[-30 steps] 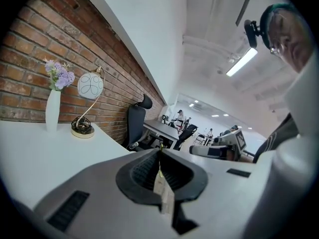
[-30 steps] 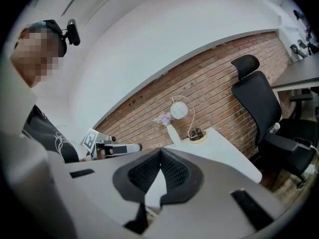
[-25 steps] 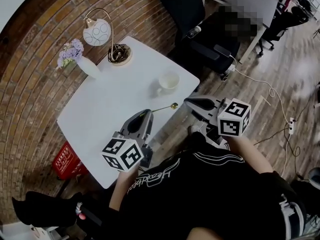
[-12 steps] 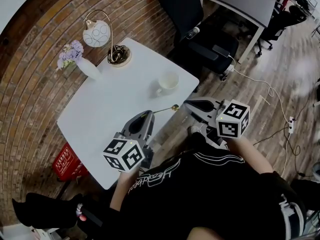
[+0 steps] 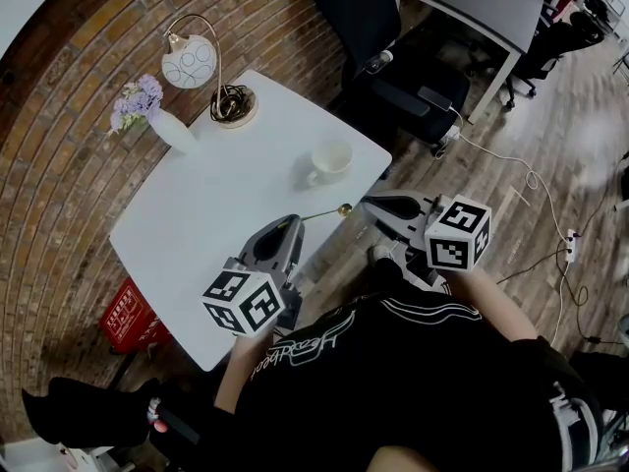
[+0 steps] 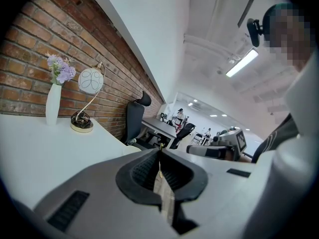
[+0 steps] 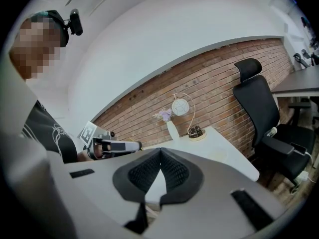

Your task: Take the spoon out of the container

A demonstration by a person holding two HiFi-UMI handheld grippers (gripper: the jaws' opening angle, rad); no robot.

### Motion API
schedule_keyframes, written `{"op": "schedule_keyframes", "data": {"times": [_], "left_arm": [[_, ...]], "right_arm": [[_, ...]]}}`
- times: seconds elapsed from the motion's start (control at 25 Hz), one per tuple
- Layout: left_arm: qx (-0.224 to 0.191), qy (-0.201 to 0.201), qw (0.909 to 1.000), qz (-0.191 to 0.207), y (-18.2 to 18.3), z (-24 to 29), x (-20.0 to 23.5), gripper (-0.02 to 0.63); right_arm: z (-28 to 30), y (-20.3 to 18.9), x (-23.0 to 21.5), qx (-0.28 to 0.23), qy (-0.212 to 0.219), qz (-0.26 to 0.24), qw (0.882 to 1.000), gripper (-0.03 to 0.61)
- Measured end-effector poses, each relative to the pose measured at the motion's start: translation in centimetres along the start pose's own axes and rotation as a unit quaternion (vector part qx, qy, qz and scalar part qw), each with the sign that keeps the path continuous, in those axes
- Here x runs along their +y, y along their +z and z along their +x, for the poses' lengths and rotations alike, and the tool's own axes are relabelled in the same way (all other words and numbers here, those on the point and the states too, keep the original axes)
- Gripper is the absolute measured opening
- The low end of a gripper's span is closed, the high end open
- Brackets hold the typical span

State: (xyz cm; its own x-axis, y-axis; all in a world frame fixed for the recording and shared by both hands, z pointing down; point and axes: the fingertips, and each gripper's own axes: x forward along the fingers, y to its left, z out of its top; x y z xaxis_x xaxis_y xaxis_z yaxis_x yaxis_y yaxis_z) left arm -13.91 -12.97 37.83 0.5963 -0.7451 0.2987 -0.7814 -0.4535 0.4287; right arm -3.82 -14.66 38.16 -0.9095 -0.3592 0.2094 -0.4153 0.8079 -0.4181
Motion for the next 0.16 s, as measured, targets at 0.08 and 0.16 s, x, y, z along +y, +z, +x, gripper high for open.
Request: {"op": "schedule_keyframes", "data": {"times": [0.08, 0.16], "left_arm": [[0.0, 0.0, 1.0, 0.0, 0.01, 0.11, 0.01, 0.008], [0.0, 0.0, 1.0, 0.0, 0.03, 0.22, 0.04, 0.008]], "right_arm": [[-0.02, -0.01, -0.05, 0.001, 0.0, -0.001, 1.0, -0.003], [-0.04, -0.01, -0.12, 0.003, 0.0, -0.003, 1.0, -0.003]]}}
